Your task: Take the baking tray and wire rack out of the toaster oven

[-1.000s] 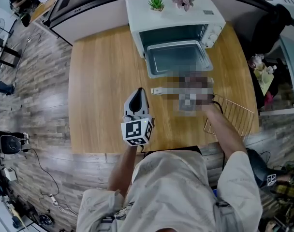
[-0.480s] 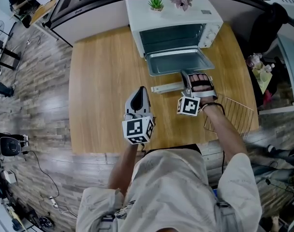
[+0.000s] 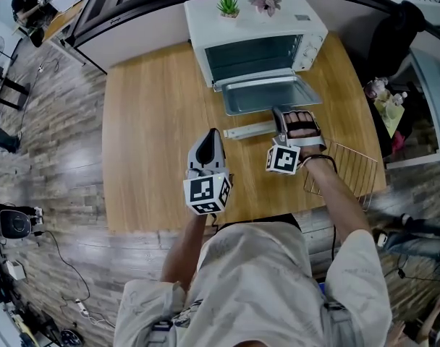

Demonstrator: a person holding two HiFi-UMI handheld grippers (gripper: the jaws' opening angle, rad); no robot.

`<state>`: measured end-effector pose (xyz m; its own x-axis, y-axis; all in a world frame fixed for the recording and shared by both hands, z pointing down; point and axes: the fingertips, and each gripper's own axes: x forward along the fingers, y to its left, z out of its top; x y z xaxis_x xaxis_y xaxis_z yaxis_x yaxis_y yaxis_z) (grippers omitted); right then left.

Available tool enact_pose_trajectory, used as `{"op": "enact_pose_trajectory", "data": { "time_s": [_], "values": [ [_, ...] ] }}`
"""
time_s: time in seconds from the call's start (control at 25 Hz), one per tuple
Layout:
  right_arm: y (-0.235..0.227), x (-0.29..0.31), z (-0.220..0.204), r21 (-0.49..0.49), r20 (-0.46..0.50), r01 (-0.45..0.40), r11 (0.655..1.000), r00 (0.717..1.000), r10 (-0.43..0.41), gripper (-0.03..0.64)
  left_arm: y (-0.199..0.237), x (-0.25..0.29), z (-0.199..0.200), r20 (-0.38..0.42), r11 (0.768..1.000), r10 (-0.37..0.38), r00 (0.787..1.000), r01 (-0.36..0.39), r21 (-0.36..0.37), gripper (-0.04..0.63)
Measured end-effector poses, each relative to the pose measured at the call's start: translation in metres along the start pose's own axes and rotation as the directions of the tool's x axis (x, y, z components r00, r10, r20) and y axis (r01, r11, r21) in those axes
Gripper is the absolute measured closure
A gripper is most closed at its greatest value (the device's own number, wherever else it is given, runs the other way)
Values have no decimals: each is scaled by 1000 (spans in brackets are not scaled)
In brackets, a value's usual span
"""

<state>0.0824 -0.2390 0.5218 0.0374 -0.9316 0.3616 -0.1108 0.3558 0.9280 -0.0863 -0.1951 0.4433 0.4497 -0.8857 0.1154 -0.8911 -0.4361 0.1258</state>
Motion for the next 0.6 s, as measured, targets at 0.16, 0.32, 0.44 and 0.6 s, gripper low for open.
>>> {"op": "enact_pose_trajectory", "data": {
  "time_s": [0.16,0.32,0.44,0.6],
  "values": [
    [-2,-6,-14,14,-34,6,1000,999,-6,591,-11,4,0,0,1000,-29,1000,29,0,581],
    [-1,-17,-36,39,-83,14,999,996,-11,591,-26,7,-1,-3,997,-70,998,70,10,581],
    [-2,-27,-54,62,-125,29,998,992,-21,591,-39,11,-2,-5,994,-107,994,107,18,581],
    [-1,-39,-78,82,-178,41,996,984,-26,591,-59,18,-3,-10,986,-162,987,162,30,581]
  ]
}}
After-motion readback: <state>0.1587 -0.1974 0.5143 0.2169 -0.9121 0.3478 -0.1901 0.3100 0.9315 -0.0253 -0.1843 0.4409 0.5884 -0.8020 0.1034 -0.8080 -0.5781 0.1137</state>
